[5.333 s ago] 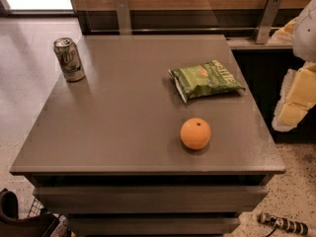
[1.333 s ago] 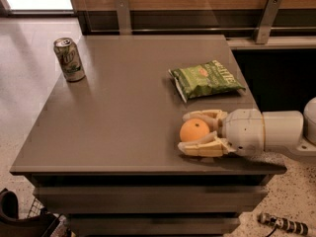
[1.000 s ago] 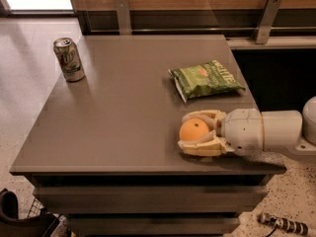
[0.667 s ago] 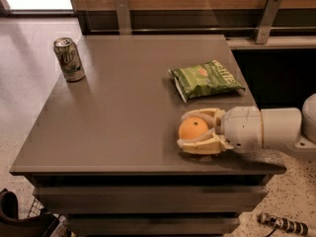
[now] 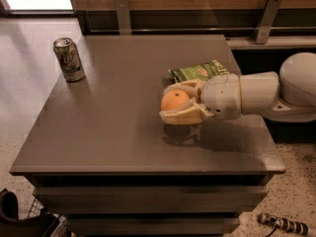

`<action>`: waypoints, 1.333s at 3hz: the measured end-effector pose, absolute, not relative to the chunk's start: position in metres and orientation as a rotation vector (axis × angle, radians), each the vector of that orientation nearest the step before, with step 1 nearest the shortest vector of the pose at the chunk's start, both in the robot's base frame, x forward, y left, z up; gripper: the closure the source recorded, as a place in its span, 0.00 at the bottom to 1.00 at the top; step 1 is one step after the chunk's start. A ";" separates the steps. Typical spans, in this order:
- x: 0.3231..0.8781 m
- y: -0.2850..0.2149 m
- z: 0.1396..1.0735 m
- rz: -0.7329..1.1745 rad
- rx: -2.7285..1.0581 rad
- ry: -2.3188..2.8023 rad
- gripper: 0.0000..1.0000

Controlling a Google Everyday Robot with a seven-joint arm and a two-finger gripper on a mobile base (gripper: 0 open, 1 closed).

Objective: Move orange near 7up can

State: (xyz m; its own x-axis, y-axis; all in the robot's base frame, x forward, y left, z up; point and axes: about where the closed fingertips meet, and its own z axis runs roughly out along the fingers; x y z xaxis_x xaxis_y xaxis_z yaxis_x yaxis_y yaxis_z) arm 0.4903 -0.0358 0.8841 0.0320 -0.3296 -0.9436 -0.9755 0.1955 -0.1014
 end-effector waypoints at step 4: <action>0.685 0.099 0.933 0.835 -1.208 1.559 1.00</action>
Offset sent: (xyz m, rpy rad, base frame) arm 0.1859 0.1298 0.0795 -0.0246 0.0146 -0.0857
